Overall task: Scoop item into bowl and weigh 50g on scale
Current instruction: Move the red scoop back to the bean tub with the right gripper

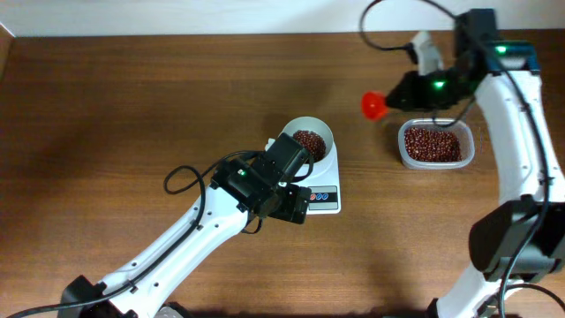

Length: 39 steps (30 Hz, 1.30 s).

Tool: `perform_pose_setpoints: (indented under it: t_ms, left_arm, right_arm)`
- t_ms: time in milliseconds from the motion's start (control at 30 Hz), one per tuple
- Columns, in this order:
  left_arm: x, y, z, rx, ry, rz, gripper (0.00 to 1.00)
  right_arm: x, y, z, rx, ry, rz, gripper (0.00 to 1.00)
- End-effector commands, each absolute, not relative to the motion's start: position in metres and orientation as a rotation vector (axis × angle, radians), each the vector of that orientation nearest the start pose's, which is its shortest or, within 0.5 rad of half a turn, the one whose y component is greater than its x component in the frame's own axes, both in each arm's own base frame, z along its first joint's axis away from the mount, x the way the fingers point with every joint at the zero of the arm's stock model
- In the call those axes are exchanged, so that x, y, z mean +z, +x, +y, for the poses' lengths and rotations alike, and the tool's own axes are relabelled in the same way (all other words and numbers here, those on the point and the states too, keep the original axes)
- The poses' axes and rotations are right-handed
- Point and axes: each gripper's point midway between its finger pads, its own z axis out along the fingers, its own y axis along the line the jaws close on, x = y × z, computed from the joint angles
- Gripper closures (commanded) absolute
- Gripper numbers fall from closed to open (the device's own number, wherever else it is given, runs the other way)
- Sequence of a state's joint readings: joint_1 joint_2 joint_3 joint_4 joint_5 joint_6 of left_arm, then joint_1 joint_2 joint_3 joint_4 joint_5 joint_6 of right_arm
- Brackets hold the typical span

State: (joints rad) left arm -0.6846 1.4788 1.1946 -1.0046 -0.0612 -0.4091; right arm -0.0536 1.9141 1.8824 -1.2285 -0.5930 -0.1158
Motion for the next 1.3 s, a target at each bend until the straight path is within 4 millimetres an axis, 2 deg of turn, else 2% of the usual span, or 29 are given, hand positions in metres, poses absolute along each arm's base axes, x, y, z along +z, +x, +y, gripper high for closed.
perform_pose_setpoints:
  t_ms: [0, 67, 133, 200, 400, 633, 867, 1067, 1267]
  left_arm:
    - [0.129, 0.251, -0.190, -0.126, 0.368, 2.837, 0.01]
    - [0.129, 0.251, -0.190, -0.127, 0.368, 2.837, 0.01]
    - [0.129, 0.251, -0.190, -0.126, 0.368, 2.837, 0.01]
    - [0.129, 0.242, -0.201, -0.240, 0.337, 2.881, 0.01]
    - [0.129, 0.243, -0.200, -0.223, 0.334, 2.876, 0.01]
    - [0.129, 0.243, -0.200, -0.224, 0.335, 2.876, 0.01]
    - [0.129, 0.243, -0.200, -0.224, 0.335, 2.876, 0.01]
    - [0.129, 0.243, -0.200, -0.224, 0.335, 2.876, 0.01]
    - [0.129, 0.243, -0.200, -0.224, 0.335, 2.876, 0.01]
  right_arm:
    - [0.227, 0.430, 0.031, 0.762, -0.088, 2.617, 0.96]
    - [0.227, 0.431, 0.001, 0.738, 0.005, 2.606, 0.96]
    - [0.227, 0.431, -0.017, 0.723, 0.059, 2.597, 0.96]
    - [0.227, 0.430, -0.028, 0.714, 0.091, 2.592, 0.96]
    - [0.215, 0.418, -0.041, 0.631, 0.148, 2.677, 0.96]
    - [0.209, 0.416, -0.053, 0.527, 0.169, 2.710, 0.96]
    - [0.216, 0.440, -0.067, 0.432, 0.174, 2.621, 0.96]
    - [0.219, 0.446, -0.070, 0.412, 0.162, 2.594, 0.96]
    - [0.229, 0.463, -0.075, 0.377, 0.134, 2.517, 0.96]
